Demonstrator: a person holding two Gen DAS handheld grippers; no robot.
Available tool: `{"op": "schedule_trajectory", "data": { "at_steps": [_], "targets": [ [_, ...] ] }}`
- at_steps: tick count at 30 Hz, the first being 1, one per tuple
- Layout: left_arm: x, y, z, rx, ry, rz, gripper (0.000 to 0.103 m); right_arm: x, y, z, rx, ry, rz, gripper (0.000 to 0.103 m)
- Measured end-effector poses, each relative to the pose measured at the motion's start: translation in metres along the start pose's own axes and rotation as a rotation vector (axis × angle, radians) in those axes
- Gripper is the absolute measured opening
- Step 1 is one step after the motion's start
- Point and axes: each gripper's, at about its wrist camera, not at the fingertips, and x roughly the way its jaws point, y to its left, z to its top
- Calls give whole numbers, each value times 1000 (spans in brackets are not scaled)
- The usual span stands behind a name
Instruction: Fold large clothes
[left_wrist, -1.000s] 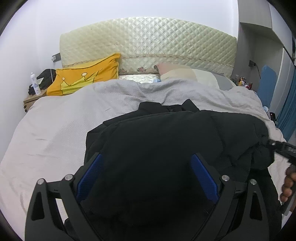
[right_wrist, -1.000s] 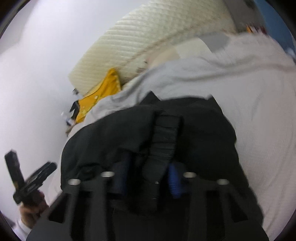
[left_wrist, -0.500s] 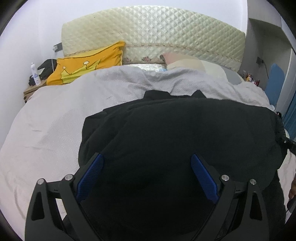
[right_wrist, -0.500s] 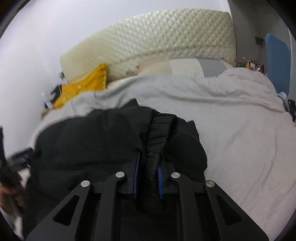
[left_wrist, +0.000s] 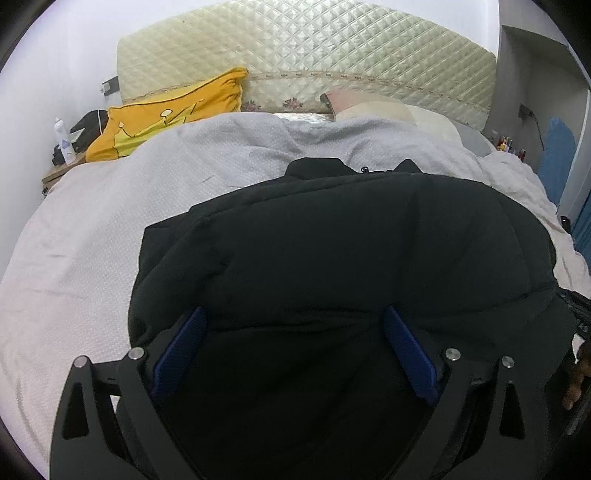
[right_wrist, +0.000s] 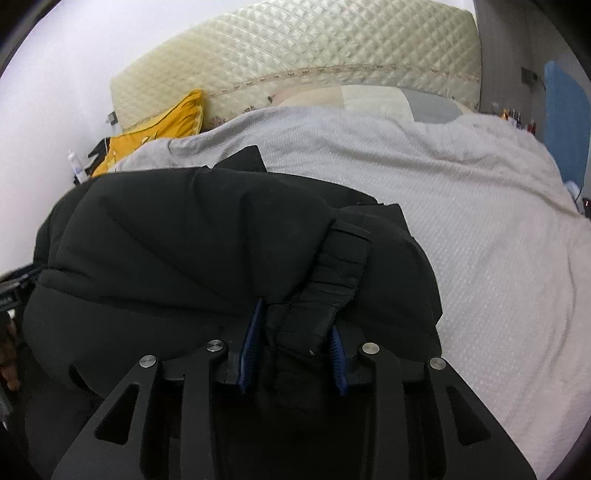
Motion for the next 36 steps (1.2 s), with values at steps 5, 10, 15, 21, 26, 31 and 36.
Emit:
{"op": "schedule_trajectory", "data": {
  "at_steps": [5, 10, 15, 21, 26, 31, 36],
  "targets": [
    [-7, 2, 0, 8, -2, 10, 97, -45, 17, 2, -73, -111, -51, 61],
    [-8, 5, 0, 4, -4, 12, 96, -76, 50, 13, -145, -224, -28, 74],
    [-1, 5, 0, 1, 11, 19, 96, -34, 73, 19, -210, -143, -14, 73],
    [14, 6, 3, -2, 38, 16, 97, 7, 63, 12, -136, -103, 17, 72],
    [29, 7, 3, -15, 57, 12, 99, 29, 66, 3, -147, -114, -1, 73],
    [29, 5, 3, -26, 57, 19, 100, 40, 68, 6, -155, -64, -29, 74],
    [4, 6, 10, -25, 64, 30, 99, 0, 67, 21, -81, -50, 31, 73]
  ]
}}
